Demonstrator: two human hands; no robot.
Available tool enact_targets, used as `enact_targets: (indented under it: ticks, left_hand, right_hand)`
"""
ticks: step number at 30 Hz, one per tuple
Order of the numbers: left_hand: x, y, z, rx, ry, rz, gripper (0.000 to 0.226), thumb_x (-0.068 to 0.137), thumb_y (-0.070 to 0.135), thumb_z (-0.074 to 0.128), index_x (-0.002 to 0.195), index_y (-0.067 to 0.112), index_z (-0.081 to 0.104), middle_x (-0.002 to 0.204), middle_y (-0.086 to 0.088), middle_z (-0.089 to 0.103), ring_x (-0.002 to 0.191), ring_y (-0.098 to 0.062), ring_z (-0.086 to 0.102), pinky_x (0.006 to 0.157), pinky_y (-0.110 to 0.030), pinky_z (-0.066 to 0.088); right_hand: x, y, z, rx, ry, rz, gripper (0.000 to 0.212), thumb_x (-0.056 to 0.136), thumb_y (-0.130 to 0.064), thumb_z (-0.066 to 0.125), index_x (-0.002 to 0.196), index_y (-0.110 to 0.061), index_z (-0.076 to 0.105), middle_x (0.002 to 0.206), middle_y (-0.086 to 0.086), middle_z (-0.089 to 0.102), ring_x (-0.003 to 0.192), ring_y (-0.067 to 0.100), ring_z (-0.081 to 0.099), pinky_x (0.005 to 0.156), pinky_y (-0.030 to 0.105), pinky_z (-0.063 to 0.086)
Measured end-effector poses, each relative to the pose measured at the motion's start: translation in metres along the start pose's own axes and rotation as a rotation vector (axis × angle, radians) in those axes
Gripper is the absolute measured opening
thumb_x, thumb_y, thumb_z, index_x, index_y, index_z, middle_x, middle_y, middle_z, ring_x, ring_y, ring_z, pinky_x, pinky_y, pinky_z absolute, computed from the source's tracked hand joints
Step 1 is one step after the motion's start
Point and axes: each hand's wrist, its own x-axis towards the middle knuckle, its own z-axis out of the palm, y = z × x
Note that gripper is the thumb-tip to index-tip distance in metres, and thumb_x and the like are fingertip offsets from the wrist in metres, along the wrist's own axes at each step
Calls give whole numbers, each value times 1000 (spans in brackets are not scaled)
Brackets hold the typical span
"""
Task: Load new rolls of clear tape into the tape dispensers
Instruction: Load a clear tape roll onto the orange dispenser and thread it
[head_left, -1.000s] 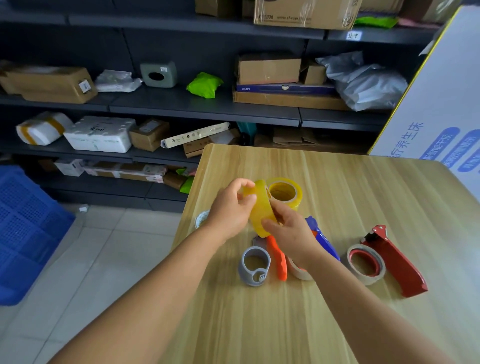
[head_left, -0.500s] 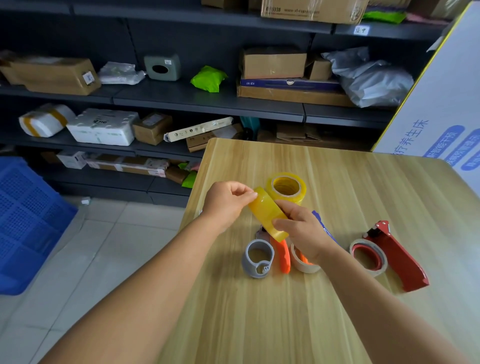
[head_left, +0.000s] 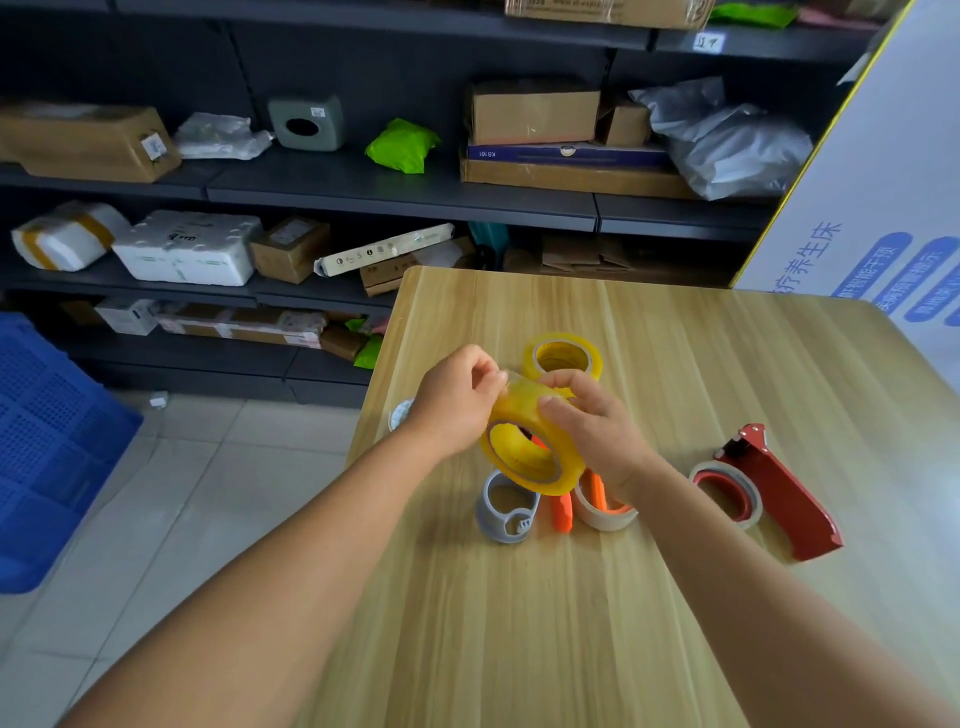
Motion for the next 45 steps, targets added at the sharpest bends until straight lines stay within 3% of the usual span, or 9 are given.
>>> enact_targets:
  ticks: [5,9,15,18,23,29,35,40,45]
  left_hand:
    - [-9,-8,-8,-365,-282,-89,49,82,18,70,122,26,44,100,-1,63,102,-18,59,92,-34,48]
    - [-18,-10,0,-116,-284,-11,84,75,15,77,140,37,29,104,6,53,106,-11,50,89,-26,40]
    - [-23,-31,13,-106,-106,-131,66,80,21,74,135,26,37,99,-2,63,84,-8,56,69,-17,43]
    - [-27,-43,21,-99,-98,-199,59,80,24,73,129,23,41,97,-2,65,88,-12,59,74,-24,46]
    - [-28,-58,28,-84,-104,-308,52,79,25,72,124,27,46,95,-1,61,91,-17,60,80,-33,49]
    - [-25,-66,38,21,-106,-298,40,79,20,73,114,27,55,89,4,53,83,-15,56,69,-27,43]
    - [-12,-77,51,155,-127,-317,22,84,23,68,105,26,63,101,0,60,91,-17,59,80,-31,49]
    - [-3,-83,58,214,-167,-358,21,89,25,63,110,23,64,95,2,59,85,-18,58,79,-33,51]
    - [0,-92,68,228,-197,-432,26,89,27,62,114,20,62,106,0,64,94,-19,60,80,-31,49]
  right_hand:
    - [3,2,-7,154,-39,109,9,95,-18,56,93,-19,64,89,11,63,73,19,61,62,27,51]
    - [6,8,-5,178,-63,195,5,93,-20,59,92,-18,64,95,14,65,85,25,62,82,41,53]
    - [5,26,2,24,-94,270,57,55,-40,84,103,-23,59,103,8,60,98,26,65,92,45,53]
    - [5,41,6,-40,-120,297,45,73,-23,81,112,-23,58,106,6,60,97,23,65,88,40,56]
    - [10,49,18,-398,6,166,34,88,-43,63,118,-27,59,104,-6,64,86,7,61,64,16,46]
    - [24,65,23,-615,7,117,34,93,-49,52,119,-29,61,108,1,65,107,24,56,91,42,51]
    - [34,74,27,-711,-44,91,35,95,-45,50,124,-26,59,116,4,63,110,26,55,93,42,49]
    - [31,80,23,-872,-67,-34,45,97,-34,49,140,-21,43,143,1,41,127,22,43,102,34,41]
    - [20,84,26,-1227,-274,-83,104,80,-73,48,154,-17,0,162,1,-1,148,24,-4,119,41,2]
